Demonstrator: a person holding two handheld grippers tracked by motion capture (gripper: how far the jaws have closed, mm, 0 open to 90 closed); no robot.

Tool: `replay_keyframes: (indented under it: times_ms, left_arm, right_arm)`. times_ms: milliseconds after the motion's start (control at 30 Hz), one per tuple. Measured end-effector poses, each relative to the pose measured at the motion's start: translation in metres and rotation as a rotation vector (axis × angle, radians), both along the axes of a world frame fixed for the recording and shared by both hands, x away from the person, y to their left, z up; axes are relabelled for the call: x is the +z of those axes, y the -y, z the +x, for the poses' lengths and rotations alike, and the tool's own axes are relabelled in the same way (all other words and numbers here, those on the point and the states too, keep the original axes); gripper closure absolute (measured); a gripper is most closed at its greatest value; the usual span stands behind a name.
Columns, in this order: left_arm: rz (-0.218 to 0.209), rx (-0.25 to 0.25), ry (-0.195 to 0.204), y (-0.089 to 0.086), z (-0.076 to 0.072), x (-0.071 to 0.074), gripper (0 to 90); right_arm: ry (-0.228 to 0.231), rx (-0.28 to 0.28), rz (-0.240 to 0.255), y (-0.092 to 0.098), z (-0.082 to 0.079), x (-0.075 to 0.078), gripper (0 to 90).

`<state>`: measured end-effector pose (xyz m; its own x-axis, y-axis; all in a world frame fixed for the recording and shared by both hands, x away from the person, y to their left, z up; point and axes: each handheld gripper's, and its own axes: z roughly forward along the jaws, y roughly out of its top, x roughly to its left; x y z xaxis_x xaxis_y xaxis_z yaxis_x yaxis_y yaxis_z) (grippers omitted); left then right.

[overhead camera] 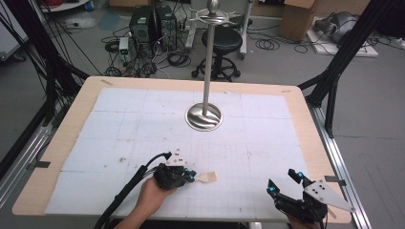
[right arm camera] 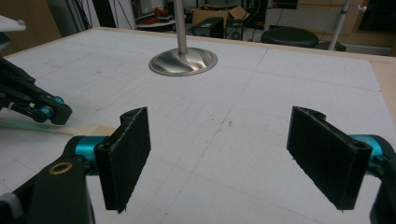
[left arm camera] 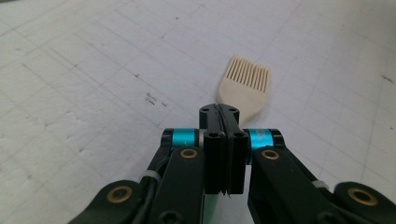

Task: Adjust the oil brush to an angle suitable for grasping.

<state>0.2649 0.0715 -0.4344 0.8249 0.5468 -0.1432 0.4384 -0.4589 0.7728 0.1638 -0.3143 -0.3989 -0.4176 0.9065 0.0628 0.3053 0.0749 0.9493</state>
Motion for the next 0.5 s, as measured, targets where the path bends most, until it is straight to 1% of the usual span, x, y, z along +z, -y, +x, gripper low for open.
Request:
replay_keyframes:
  times_ms: [33,67,100,133,167,200,233,267,300,367,400,433,467,500]
  left_arm:
    - [-0.011,0.015,0.006,-0.005,-0.003,0.0,86.9]
    - [-0.031,0.032,0.005,-0.012,-0.006,0.0,86.9]
    - [-0.05,0.051,0.003,-0.023,-0.012,0.0,87.1]
    - [-0.05,0.051,0.003,-0.023,-0.012,0.0,87.5]
    - [-0.057,0.059,0.006,-0.033,-0.017,0.0,87.5]
    - [-0.061,0.065,0.007,-0.038,-0.021,0.0,88.0]
    - [-0.06,0.068,0.016,-0.048,-0.026,0.002,88.2]
    - [-0.061,0.076,0.018,-0.053,-0.03,0.003,88.4]
    - [-0.069,0.088,0.022,-0.062,-0.036,0.005,88.5]
    - [-0.071,0.097,0.02,-0.073,-0.044,0.007,88.8]
    - [-0.053,0.096,0.019,-0.079,-0.049,0.006,88.9]
    - [-0.032,0.089,0.009,-0.084,-0.055,0.004,88.9]
    - [-0.032,0.089,0.009,-0.084,-0.055,0.004,88.9]
    - [-0.022,0.09,0.004,-0.087,-0.059,0.002,88.9]
  right_arm:
    - [-0.002,-0.002,0.002,0.0,0.0,0.0,20.5]
    - [0.003,-0.002,-0.002,0.001,0.0,0.0,20.4]
    - [0.002,-0.001,0.001,0.001,0.0,0.0,20.5]
    - [0.002,-0.001,0.001,0.001,0.0,0.0,20.5]
    - [0.001,-0.001,0.002,0.001,0.0,0.0,20.5]
    - [0.001,-0.002,0.003,0.0,0.0,0.0,20.5]
    - [0.002,-0.003,0.003,0.0,0.0,0.0,20.5]
    - [0.002,-0.003,0.005,0.0,-0.001,0.0,20.5]
    - [0.001,-0.003,0.003,0.0,-0.001,0.0,20.5]
    - [0.0,-0.001,0.005,-0.001,0.0,0.0,20.5]
    - [0.003,0.0,0.0,-0.001,0.0,0.0,20.5]
    - [-0.002,0.0,0.001,-0.003,0.0,0.0,20.5]
    - [-0.002,0.0,0.001,-0.003,0.0,0.0,20.5]
    - [-0.005,0.0,0.0,-0.003,0.0,0.0,20.5]
